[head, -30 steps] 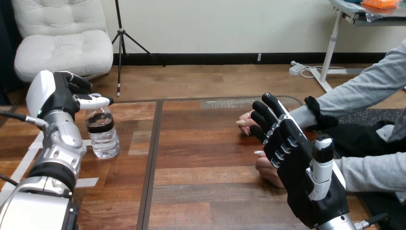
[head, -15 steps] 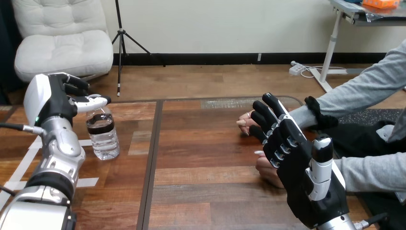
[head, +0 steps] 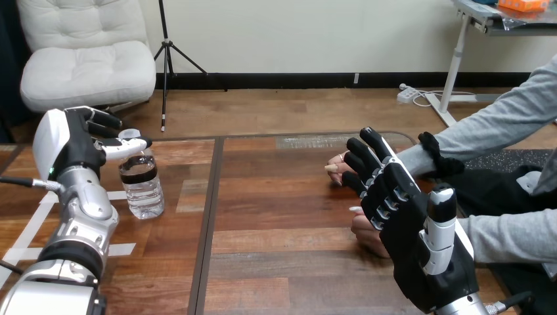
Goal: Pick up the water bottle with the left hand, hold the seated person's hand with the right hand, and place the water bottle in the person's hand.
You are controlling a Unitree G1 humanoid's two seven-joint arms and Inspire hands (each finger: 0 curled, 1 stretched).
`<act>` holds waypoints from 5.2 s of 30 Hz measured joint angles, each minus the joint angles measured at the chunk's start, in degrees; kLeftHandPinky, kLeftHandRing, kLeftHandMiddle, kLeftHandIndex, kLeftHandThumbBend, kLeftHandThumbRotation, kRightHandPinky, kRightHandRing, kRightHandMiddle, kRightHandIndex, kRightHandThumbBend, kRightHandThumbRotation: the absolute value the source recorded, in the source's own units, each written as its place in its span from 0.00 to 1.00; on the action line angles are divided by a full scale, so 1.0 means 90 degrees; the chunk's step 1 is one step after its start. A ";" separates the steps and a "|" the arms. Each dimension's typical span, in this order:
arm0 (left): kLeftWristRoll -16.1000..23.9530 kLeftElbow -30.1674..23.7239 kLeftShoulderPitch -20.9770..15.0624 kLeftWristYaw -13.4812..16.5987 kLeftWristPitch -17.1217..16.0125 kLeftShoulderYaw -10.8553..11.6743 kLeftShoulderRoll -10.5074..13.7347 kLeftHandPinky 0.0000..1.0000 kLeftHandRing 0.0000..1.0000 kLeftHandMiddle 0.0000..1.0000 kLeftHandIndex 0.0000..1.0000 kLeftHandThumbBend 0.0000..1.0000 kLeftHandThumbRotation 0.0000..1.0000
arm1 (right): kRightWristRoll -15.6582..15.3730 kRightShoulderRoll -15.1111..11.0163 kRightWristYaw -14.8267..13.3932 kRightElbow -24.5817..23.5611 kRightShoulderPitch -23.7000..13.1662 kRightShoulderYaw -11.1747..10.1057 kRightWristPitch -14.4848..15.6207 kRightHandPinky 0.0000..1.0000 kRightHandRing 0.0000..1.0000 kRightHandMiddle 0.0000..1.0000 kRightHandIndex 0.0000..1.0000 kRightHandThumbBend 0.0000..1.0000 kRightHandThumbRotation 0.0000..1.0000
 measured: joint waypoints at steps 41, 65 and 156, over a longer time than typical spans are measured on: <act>0.0551 -0.0028 -0.0030 -0.1336 0.1451 -0.0705 -0.0006 0.77 0.86 0.87 0.85 0.99 0.32 | 0.0002 -0.0001 0.0002 0.0000 0.0000 -0.0002 0.0000 1.00 0.99 0.97 0.98 0.96 1.00; 0.0535 -0.0027 -0.0210 -0.1626 0.1656 -0.0709 -0.0006 0.82 0.90 0.93 0.92 1.00 0.32 | 0.0004 0.0002 -0.0001 0.0000 0.0000 -0.0001 0.0000 1.00 0.99 0.97 0.98 0.97 1.00; 0.0561 -0.0027 -0.0326 -0.0976 0.1916 -0.0965 -0.0065 0.32 0.41 0.48 0.49 0.74 0.00 | 0.0013 0.0001 -0.0048 -0.0001 0.0003 0.0007 0.0001 1.00 0.99 0.97 0.98 0.98 1.00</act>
